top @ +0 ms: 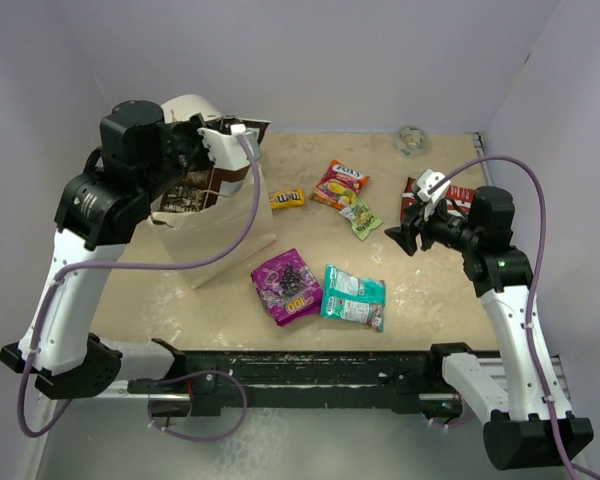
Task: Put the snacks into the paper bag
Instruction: Place the snack in the paper bag.
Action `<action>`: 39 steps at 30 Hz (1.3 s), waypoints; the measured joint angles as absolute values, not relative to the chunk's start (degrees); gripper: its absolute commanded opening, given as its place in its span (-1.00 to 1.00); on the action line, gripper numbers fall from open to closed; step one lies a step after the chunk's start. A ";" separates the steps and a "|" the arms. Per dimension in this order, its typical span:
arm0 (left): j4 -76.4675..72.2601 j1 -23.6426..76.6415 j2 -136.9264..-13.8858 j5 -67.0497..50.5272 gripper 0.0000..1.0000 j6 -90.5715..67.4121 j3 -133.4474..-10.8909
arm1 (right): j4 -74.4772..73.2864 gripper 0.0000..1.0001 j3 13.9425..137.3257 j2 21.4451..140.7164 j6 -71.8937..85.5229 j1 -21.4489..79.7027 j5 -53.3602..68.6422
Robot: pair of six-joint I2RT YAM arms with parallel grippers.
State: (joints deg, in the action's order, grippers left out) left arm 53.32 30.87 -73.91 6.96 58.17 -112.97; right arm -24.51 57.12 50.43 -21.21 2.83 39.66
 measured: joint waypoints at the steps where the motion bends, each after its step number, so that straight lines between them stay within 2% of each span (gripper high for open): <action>1: 53.30 30.22 -74.30 6.72 -1.00 59.18 -112.42 | -24.51 0.31 56.69 50.24 -21.21 2.83 39.75; 11: 51.24 19.44 -78.00 2.09 -1.00 64.40 -109.75 | -24.49 0.32 55.90 50.19 -21.21 2.83 40.07; 23: 48.75 19.03 -77.97 0.38 -1.00 66.78 -109.54 | -24.43 0.32 55.75 50.19 -21.21 2.83 40.12; 39: 55.46 18.76 -74.15 -5.74 -1.00 60.64 -97.86 | -24.14 0.33 55.42 50.17 -21.21 2.83 40.25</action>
State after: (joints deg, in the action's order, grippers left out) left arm 55.46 18.76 -74.15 -5.74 60.64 -97.86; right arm -24.14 55.42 50.17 -21.21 2.83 40.25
